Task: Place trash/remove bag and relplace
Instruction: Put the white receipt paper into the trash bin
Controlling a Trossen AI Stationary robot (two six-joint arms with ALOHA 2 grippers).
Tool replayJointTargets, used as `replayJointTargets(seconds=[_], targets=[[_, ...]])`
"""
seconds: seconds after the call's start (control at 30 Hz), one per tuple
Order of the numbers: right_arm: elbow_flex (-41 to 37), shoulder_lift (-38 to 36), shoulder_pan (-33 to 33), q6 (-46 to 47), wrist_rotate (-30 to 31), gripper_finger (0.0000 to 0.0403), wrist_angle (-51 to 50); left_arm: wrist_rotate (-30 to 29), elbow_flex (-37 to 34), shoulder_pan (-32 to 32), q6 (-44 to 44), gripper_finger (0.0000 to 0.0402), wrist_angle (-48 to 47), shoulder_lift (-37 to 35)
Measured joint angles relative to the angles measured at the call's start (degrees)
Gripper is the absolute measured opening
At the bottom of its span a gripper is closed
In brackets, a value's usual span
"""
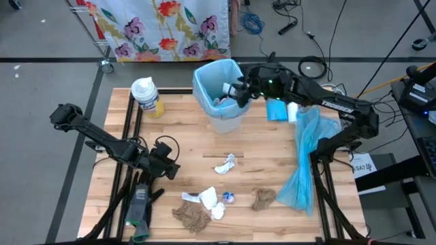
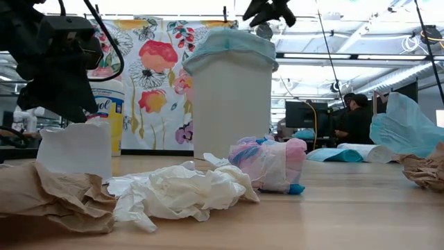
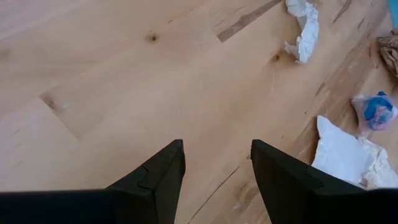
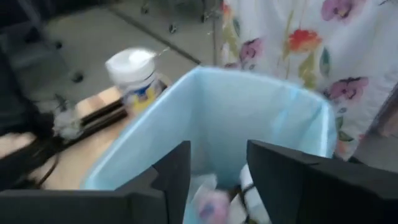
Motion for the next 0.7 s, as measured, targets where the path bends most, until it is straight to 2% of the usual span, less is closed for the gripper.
replayJointTargets(seconds=[0.17,0.27,0.37,0.53,0.7], targets=[[0.1,-2.5,2.9,1.5,-11.3,0.0161,-11.8,0.0,0.0,0.0,0.0,0.0186,-0.1,0.0],[-0.8,-2.5,6.8,3.1,-11.9,0.0158,-19.1,0.0,0.0,0.0,0.0,0.0187,-0.1,0.0],[-4.0,-2.1,10.8,6.0,-11.8,0.0152,-20.4,0.0,0.0,0.0,0.1,0.0187,-0.1,0.0],[-14.3,-1.7,16.6,11.5,-11.8,0.0149,-11.0,0.2,0.0,0.0,0.1,0.0186,0.1,0.0],[-26.7,-0.5,21.3,13.0,-11.8,0.0149,6.5,0.2,0.0,0.0,0.1,0.0186,0.1,0.0]])
